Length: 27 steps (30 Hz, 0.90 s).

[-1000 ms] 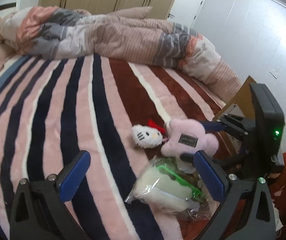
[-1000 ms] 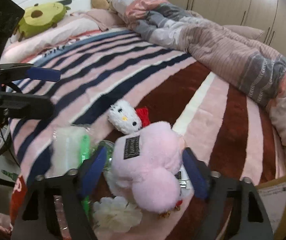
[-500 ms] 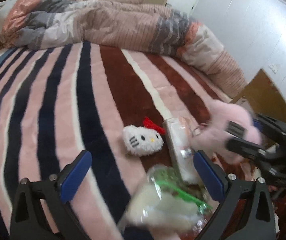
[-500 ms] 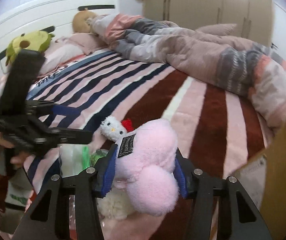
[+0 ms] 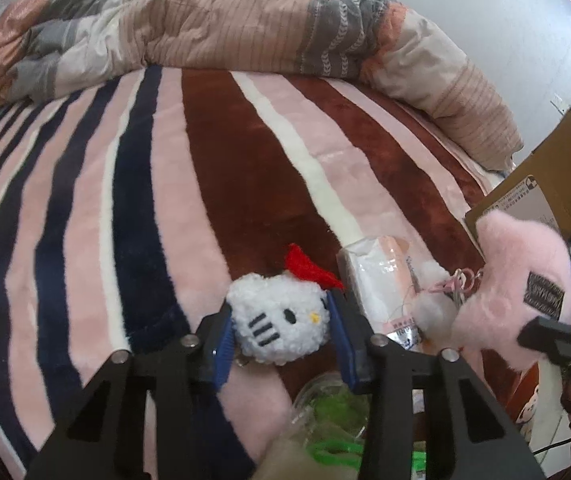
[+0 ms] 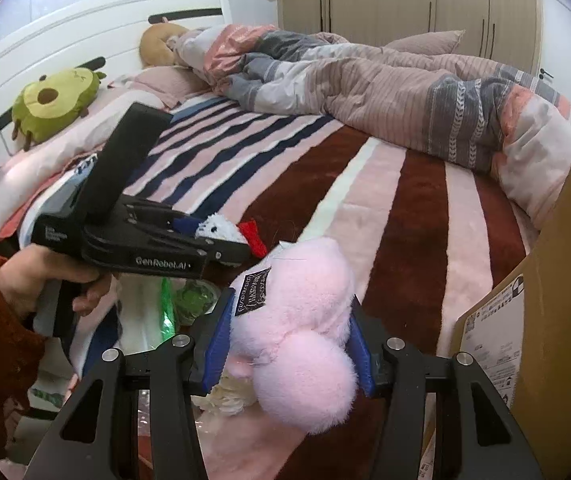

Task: Organize soft objects
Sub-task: 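Carry both plushes over the box and open both grippers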

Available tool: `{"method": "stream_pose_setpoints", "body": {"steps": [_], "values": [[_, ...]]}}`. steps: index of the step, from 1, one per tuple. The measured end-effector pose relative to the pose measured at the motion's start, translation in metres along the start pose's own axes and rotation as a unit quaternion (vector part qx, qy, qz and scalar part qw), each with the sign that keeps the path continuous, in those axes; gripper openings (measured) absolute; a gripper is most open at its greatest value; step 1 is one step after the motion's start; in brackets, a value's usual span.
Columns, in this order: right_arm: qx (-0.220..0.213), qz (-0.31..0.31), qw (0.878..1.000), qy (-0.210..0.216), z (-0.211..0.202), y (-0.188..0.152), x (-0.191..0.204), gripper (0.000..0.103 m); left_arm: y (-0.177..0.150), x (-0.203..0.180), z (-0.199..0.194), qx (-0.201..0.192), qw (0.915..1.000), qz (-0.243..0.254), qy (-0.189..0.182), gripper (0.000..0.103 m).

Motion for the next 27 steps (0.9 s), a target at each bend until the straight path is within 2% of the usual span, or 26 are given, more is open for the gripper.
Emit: {"method": "stream_pose_setpoints", "body": {"steps": [6,10,15,19,22,27], "values": [[-0.032,-0.007,0.999,0.006,-0.029,0.018,0.004,0.047,0.012,-0.011,-0.040,-0.034,0.9992,0.013,0.016,0.039],[-0.067,-0.002,0.998,0.015,-0.064,0.035,0.003,0.047,0.028,-0.036,-0.083,-0.067,0.9967,0.038,0.024,0.039],[-0.123,0.019,0.992,0.014,-0.123,0.058,-0.021,0.047,0.054,-0.090,-0.132,-0.112,0.9902,0.080,0.022,0.039],[-0.159,0.046,0.986,-0.011,-0.171,0.061,-0.065,0.047,0.076,-0.151,-0.150,-0.134,0.9844,0.114,-0.007,0.039],[-0.160,0.061,0.984,-0.045,-0.190,0.051,-0.102,0.047,0.091,-0.194,-0.147,-0.136,0.9812,0.134,-0.032,0.040],[-0.111,0.084,0.986,-0.090,-0.184,0.011,-0.157,0.048,0.110,-0.263,-0.113,-0.109,0.9771,0.171,-0.065,0.040]]}}
Point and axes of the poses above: each gripper's, at about its wrist camera, not at the fingertips, and z roughly the way its jaws point, x to its left, y to its top, the point moved 10 cm from there along z, roughly the way its jaws point, and after that the axes turned 6 degrees about -y, right-handed, at the moved point
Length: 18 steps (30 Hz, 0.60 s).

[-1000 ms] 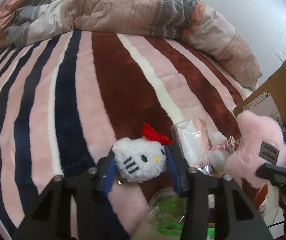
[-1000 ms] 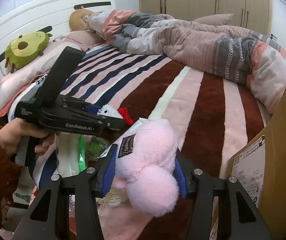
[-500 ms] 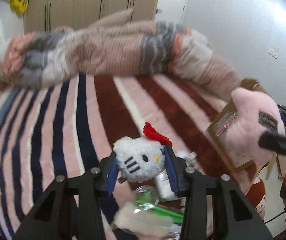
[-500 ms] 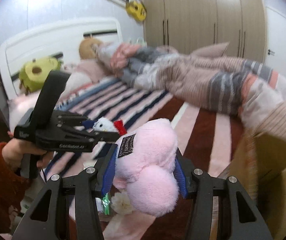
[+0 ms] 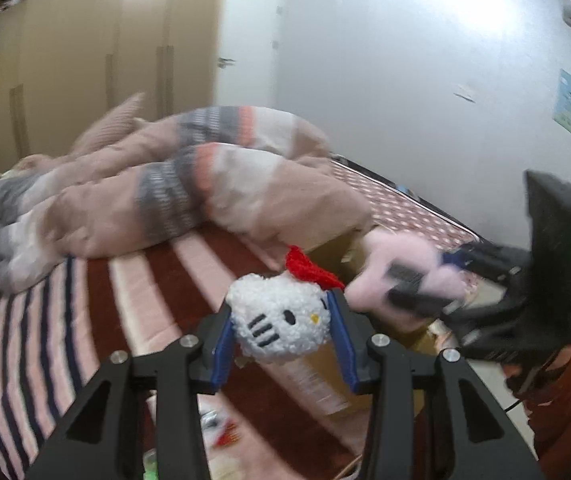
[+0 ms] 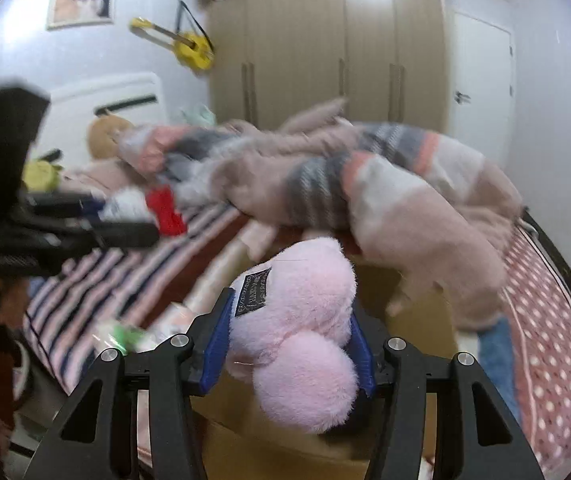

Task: Organize soft objects
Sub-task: 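Carry both plushes over the box and open both grippers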

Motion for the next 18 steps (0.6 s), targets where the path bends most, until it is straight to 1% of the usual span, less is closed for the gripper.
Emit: {"method": "stream_pose_setpoints", "body": {"steps": [2,3,6,9,12,14,15,16,17,18], "values": [[0.018,-0.001,1.000,-0.008,0.009,-0.012,-0.012,0.050,0.006,-0.012,0.022,0.018,0.9998,0.005,-0.008,0.040],[0.027,-0.002,1.000,-0.010,0.014,-0.019,-0.017,0.052,0.007,-0.016,0.032,0.026,0.9996,0.007,-0.006,0.040],[0.046,-0.007,0.999,-0.017,0.031,-0.032,-0.028,0.053,0.009,-0.023,0.055,0.047,0.9987,0.017,-0.004,0.041],[0.046,-0.008,0.999,-0.010,0.038,-0.036,-0.034,0.055,0.007,-0.027,0.069,0.063,0.9978,0.023,-0.002,0.043],[0.039,-0.010,0.999,-0.003,0.034,-0.037,-0.039,0.057,0.003,-0.034,0.074,0.070,0.9971,0.027,-0.002,0.043],[0.037,-0.010,0.999,0.000,0.031,-0.037,-0.040,0.058,0.002,-0.033,0.077,0.075,0.9968,0.029,-0.001,0.047],[0.037,-0.009,0.999,0.001,0.030,-0.038,-0.040,0.058,0.001,-0.033,0.077,0.076,0.9967,0.030,0.000,0.052],[0.038,-0.008,0.999,0.001,0.029,-0.038,-0.040,0.059,0.001,-0.032,0.075,0.075,0.9967,0.031,0.003,0.062],[0.038,-0.008,0.999,0.001,0.028,-0.038,-0.039,0.060,0.001,-0.031,0.073,0.072,0.9968,0.032,0.008,0.067],[0.039,-0.010,0.999,0.002,0.027,-0.038,-0.036,0.062,0.002,-0.029,0.068,0.066,0.9972,0.033,0.011,0.078]]}}
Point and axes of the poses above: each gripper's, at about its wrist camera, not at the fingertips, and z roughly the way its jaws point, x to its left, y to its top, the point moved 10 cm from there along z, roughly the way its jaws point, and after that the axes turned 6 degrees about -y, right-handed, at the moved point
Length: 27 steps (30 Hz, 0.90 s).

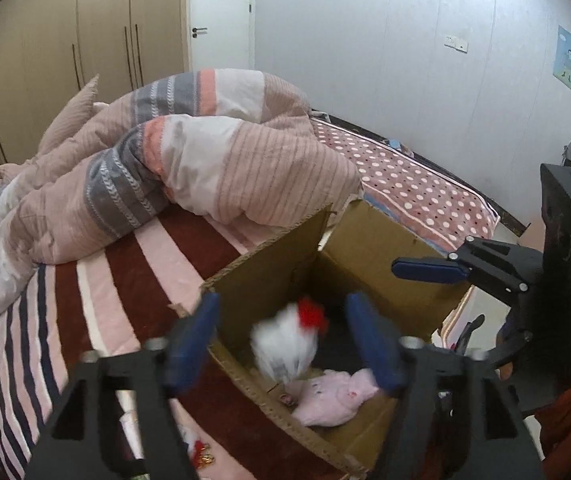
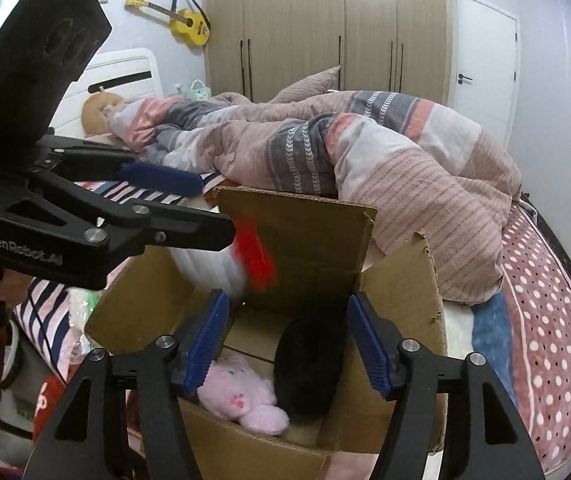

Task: Organize soft objects
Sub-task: 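Carry both plushes over the box and open both grippers, then grasp the white flower with the right gripper while the left gripper grasps the wrapped white packet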

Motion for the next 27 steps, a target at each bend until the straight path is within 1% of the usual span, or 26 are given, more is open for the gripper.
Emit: {"method": "stream_pose_setpoints", "body": {"steps": [1,2,4,5,6,7,9,11,12,14,16,19,21,23,25,27], "values": [[0.000,-0.002,1.000,0.001,-0.001,0.001,0.002,0.065,0.000,0.001,-0.006,-0.007,1.0000,0.001,0.000,0.083],[0.000,-0.004,1.000,0.001,-0.003,0.001,0.004,0.067,0.000,0.003,-0.012,-0.014,0.9999,0.000,-0.001,0.084],[-0.005,-0.007,1.000,0.002,-0.007,0.004,0.011,0.077,-0.001,0.011,-0.030,-0.027,0.9996,-0.006,0.001,0.087],[-0.007,-0.008,1.000,0.005,-0.009,0.006,0.014,0.080,-0.003,0.016,-0.039,-0.033,0.9994,-0.010,0.006,0.088],[-0.012,-0.011,1.000,0.013,-0.013,0.010,0.021,0.086,-0.005,0.023,-0.047,-0.038,0.9991,-0.014,0.013,0.092],[-0.016,-0.012,1.000,0.017,-0.015,0.013,0.026,0.094,-0.010,0.033,-0.061,-0.047,0.9983,-0.020,0.027,0.097],[-0.029,-0.016,0.999,0.025,-0.023,0.022,0.039,0.103,-0.018,0.050,-0.080,-0.057,0.9967,-0.026,0.050,0.102],[-0.056,-0.024,0.997,0.037,-0.034,0.036,0.061,0.103,-0.034,0.074,-0.103,-0.064,0.9940,-0.036,0.081,0.102],[-0.061,-0.028,0.997,0.041,-0.037,0.040,0.069,0.103,-0.042,0.084,-0.111,-0.064,0.9928,-0.039,0.093,0.102],[-0.066,-0.048,0.995,0.049,-0.039,0.051,0.099,0.103,-0.062,0.108,-0.130,-0.064,0.9892,-0.049,0.122,0.102],[-0.067,-0.071,0.993,0.065,-0.038,0.056,0.128,0.103,-0.083,0.128,-0.142,-0.063,0.9866,-0.064,0.137,0.102],[-0.050,-0.096,0.989,0.103,-0.025,0.055,0.175,0.103,-0.116,0.157,-0.151,-0.058,0.9835,-0.092,0.144,0.102],[-0.033,-0.095,0.986,0.132,-0.010,0.048,0.204,0.103,-0.140,0.173,-0.152,-0.052,0.9807,-0.110,0.153,0.102],[-0.023,-0.088,0.984,0.151,0.003,0.039,0.221,0.102,-0.163,0.188,-0.151,-0.048,0.9780,-0.128,0.157,0.102],[-0.003,-0.075,0.984,0.164,0.024,0.027,0.234,0.092,-0.184,0.198,-0.146,-0.043,0.9767,-0.146,0.152,0.102],[0.017,-0.066,0.984,0.166,0.042,0.013,0.240,0.088,-0.201,0.204,-0.138,-0.040,0.9760,-0.158,0.144,0.102]]}}
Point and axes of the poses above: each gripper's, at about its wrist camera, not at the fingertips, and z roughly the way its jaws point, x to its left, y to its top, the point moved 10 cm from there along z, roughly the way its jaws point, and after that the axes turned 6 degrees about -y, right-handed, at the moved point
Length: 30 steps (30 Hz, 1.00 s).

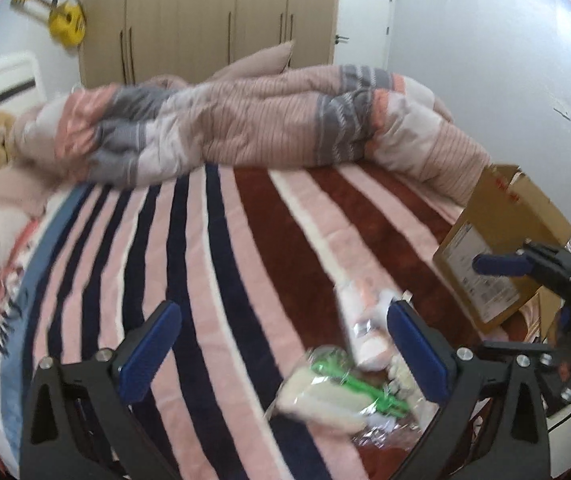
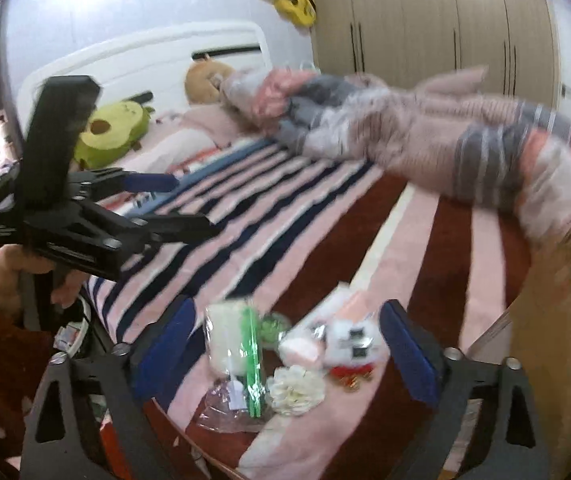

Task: Organize soft objects
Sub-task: 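Grasp the white flower with the right gripper while the left gripper grasps the wrapped white packet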

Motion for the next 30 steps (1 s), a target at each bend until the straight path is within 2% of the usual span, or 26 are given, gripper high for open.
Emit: {"method": "stream_pose_setpoints", "body": {"steps": [2,5,7,9,11,12,14,15,17,20,22,24,30], "values": [[0.022,0.010,1.000,0.005,0.019,-0.016,-0.001,0.083,-0.017,0.007,0.012,0.011,0.9998,-0.013,-0.007,0.102],[0.051,0.024,0.998,0.007,0.041,-0.045,-0.006,0.068,-0.035,0.009,0.027,0.023,0.9993,-0.022,-0.018,0.102],[0.084,0.027,0.996,-0.007,0.059,-0.070,-0.014,0.056,-0.039,0.004,0.037,0.032,0.9987,-0.020,-0.033,0.102],[0.107,0.024,0.994,-0.004,0.068,-0.087,-0.014,0.050,-0.040,-0.002,0.046,0.040,0.9982,-0.017,-0.042,0.102],[0.128,0.021,0.992,-0.001,0.081,-0.103,-0.015,0.049,-0.039,-0.009,0.053,0.045,0.9976,-0.014,-0.051,0.102],[0.133,0.023,0.991,-0.003,0.085,-0.106,-0.016,0.049,-0.040,-0.012,0.055,0.046,0.9972,-0.014,-0.057,0.102],[0.139,0.041,0.989,0.009,0.091,-0.112,-0.017,0.037,-0.042,-0.019,0.061,0.052,0.9959,-0.015,-0.072,0.102],[0.137,0.044,0.989,0.017,0.092,-0.112,-0.016,0.028,-0.042,-0.021,0.063,0.055,0.9954,-0.015,-0.077,0.101],[0.138,0.040,0.989,0.018,0.092,-0.112,-0.016,0.020,-0.044,-0.030,0.073,0.065,0.9936,-0.017,-0.091,0.095],[0.132,0.041,0.990,0.003,0.085,-0.107,-0.021,0.018,-0.048,-0.048,0.091,0.084,0.9896,-0.016,-0.116,0.082],[0.115,0.022,0.992,-0.047,0.073,-0.102,-0.031,0.018,-0.052,-0.060,0.105,0.100,0.9868,-0.016,-0.126,0.068],[0.111,0.018,0.991,-0.068,0.066,-0.101,-0.037,0.018,-0.058,-0.071,0.118,0.119,0.9839,-0.009,-0.134,0.059],[0.120,0.042,0.989,-0.069,0.065,-0.109,-0.053,0.018,-0.069,-0.083,0.147,0.153,0.9831,0.036,-0.094,0.056]]}}
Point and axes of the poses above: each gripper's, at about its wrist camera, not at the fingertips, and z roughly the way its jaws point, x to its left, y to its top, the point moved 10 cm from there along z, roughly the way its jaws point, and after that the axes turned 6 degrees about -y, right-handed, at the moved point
